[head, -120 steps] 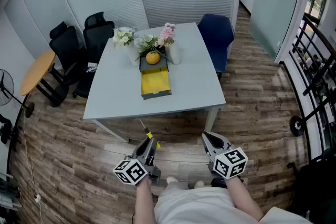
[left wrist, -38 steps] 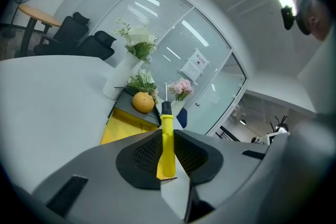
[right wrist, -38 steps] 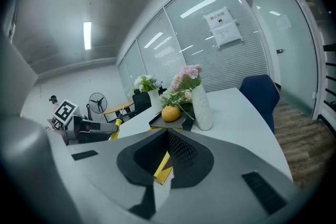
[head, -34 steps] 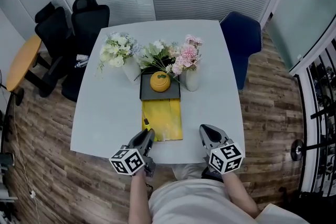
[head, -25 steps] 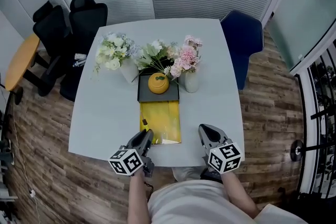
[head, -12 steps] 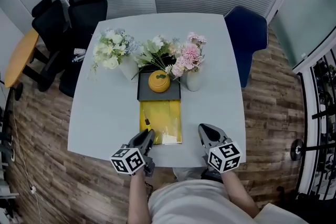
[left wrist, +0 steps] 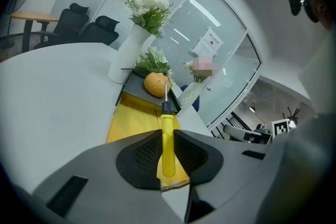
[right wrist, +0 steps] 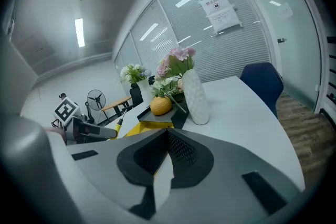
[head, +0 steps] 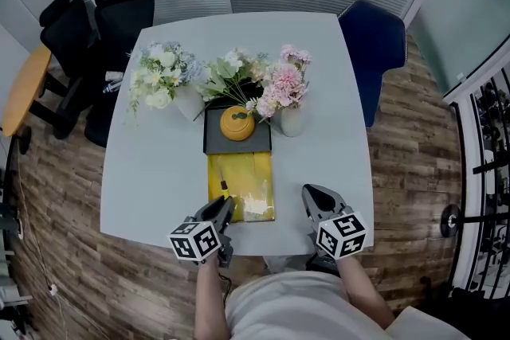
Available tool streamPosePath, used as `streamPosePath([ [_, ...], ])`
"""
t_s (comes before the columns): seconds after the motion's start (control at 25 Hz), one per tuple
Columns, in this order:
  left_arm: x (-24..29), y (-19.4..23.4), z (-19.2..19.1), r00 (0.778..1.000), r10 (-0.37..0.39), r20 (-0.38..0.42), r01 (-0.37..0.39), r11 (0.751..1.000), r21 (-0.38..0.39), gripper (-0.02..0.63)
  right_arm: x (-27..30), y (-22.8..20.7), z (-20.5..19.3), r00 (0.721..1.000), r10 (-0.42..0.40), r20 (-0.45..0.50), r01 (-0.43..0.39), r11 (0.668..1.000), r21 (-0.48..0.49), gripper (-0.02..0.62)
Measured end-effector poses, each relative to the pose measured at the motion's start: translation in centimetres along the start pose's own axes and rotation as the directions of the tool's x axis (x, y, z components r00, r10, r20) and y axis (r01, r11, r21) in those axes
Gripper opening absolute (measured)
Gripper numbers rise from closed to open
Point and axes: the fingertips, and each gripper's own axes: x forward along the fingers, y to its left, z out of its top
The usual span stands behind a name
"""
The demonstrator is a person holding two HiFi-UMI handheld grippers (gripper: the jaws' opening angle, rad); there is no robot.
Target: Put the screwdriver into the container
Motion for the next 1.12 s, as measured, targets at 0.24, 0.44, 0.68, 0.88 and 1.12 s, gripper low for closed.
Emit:
streamPosePath([
  [0.24,1.3,0.6,-0.3,0.998,0.013,-0.054,-0.013,1.0,0.007,0.066,0.8,-0.8,0.0,1.0,-0.009,-0.012,0.009,1.0,0.003,0.015],
  [0.44,2.4,1.1,-0.9,0.993,0.032,-0.11,-0.029,0.999,0.03,0.066,1.2,-1.6,-0.3,1.0,-0.022,-0.023,0.022,1.0,0.011,0.015],
  [0.68,3.6,1.6,-1.0,0.981,0.062,-0.181,-0.053,0.997,0.054,0.066,1.7,-2.3,-0.4,0.999,-0.033,-0.032,0.034,0.999,0.019,0.015],
  [0.88,4.6,2.1,-1.3,0.969,0.077,-0.236,-0.059,0.995,0.081,0.066,2.2,-2.7,-0.5,0.999,-0.038,-0.036,0.039,0.999,0.024,0.015],
  [1.12,5.5,2.6,-1.9,0.946,0.108,-0.304,-0.075,0.99,0.118,0.066,2.5,-3.3,-0.3,0.998,-0.047,-0.041,0.048,0.998,0.031,0.015],
])
